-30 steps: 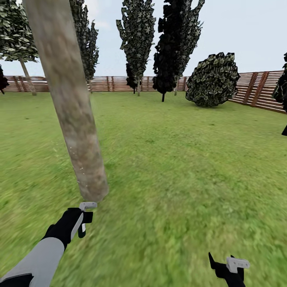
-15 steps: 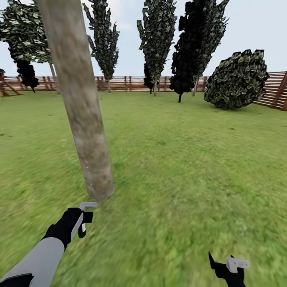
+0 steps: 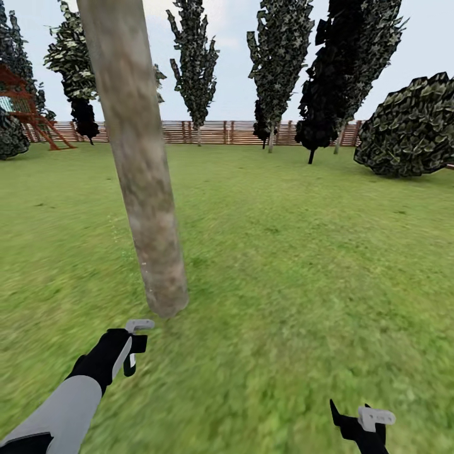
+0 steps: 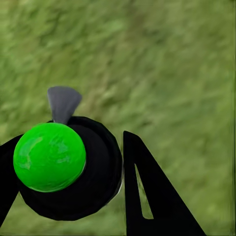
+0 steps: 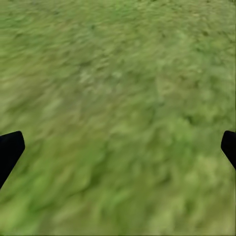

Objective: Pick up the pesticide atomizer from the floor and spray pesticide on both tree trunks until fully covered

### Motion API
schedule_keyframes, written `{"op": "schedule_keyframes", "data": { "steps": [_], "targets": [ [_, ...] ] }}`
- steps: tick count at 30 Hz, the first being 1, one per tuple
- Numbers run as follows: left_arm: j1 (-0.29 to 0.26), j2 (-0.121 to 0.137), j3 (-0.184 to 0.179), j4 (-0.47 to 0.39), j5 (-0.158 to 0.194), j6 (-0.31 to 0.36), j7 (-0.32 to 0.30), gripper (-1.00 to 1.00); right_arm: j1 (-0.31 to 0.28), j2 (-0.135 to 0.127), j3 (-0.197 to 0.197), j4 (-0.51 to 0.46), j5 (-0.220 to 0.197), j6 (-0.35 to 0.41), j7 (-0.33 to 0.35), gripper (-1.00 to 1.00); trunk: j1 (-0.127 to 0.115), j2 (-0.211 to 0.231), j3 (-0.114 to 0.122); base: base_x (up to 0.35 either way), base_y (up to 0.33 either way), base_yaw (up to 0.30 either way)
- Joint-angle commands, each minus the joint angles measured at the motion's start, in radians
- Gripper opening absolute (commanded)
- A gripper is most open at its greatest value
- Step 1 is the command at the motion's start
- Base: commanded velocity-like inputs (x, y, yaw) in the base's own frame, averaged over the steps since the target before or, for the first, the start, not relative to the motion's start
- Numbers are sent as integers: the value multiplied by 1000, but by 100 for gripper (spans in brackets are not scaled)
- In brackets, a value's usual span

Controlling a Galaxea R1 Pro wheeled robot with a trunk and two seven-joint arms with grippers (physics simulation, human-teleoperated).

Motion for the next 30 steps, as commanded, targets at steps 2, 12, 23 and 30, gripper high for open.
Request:
{"op": "schedule_keyframes", "data": {
  "steps": [2,12,23,30],
  "targets": [
    [0,0,0,0,0,0,0,-100,0,0,0,0,-1,0,0,100,0,0,0,133,-274,39],
    [0,0,0,0,1,0,0,-100,0,0,0,0,0,0,0,100,0,0,0,141,-272,65],
    [0,1,1,1,1,0,0,-100,0,0,0,0,0,0,1,100,0,0,0,156,-262,265],
    [0,2,2,2,2,0,0,-100,0,0,0,0,-1,0,1,100,0,0,0,277,-94,273]
  ]
}}
